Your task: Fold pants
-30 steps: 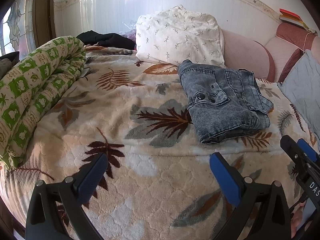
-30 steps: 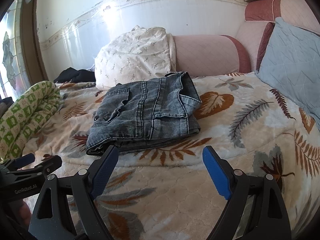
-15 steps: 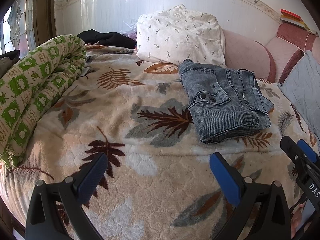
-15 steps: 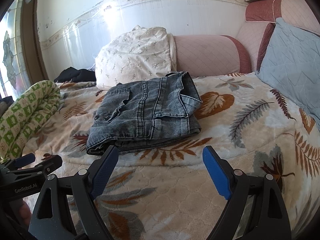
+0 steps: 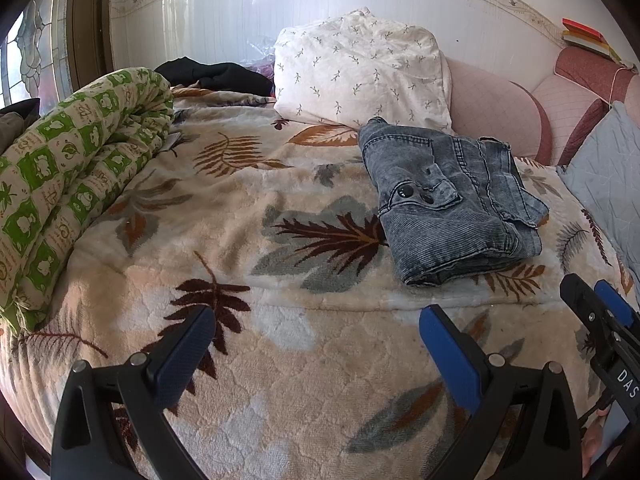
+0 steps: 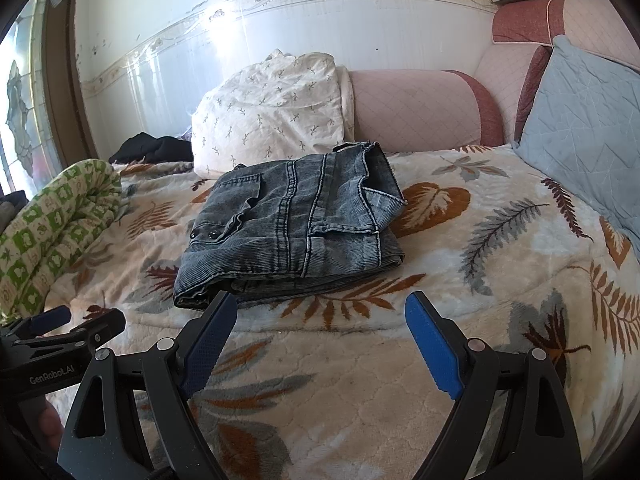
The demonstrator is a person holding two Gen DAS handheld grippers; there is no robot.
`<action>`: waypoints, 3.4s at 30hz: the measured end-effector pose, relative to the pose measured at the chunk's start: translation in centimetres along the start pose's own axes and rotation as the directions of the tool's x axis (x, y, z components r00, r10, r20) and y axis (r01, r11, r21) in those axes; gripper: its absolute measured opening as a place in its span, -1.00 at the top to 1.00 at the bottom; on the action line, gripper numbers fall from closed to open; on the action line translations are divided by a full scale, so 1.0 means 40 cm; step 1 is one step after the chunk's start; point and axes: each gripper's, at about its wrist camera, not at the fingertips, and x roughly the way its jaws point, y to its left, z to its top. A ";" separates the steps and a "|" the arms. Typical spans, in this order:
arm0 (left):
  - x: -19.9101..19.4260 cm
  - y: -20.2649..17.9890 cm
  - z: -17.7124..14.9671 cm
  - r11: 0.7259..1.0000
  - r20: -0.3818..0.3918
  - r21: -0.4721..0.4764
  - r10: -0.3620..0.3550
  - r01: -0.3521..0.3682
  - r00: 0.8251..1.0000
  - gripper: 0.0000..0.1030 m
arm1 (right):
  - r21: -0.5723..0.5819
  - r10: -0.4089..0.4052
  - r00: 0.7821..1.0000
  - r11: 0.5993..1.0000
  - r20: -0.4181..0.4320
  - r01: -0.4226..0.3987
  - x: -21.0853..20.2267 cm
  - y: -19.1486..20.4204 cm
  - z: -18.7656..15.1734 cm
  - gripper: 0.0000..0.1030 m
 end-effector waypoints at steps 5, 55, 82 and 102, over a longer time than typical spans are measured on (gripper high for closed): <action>0.002 0.001 0.000 1.000 -0.003 0.000 -0.004 0.004 1.000 -1.00 | -0.003 0.001 1.000 1.000 -0.001 -0.001 0.000 0.001 -0.001 -0.68; 0.020 -0.001 -0.008 1.000 -0.046 0.004 -0.013 0.013 0.999 -1.00 | -0.038 0.027 0.999 0.999 -0.037 -0.028 0.019 0.012 -0.008 -0.68; 0.023 0.001 -0.013 1.000 -0.056 0.001 -0.020 0.020 0.998 -1.00 | -0.042 0.028 0.999 0.999 -0.041 -0.030 0.020 0.017 -0.011 -0.68; 0.063 0.000 0.109 0.998 -0.026 0.048 0.047 -0.046 0.999 -1.00 | -0.044 0.076 0.996 0.996 -0.053 -0.079 0.110 0.051 0.059 -0.68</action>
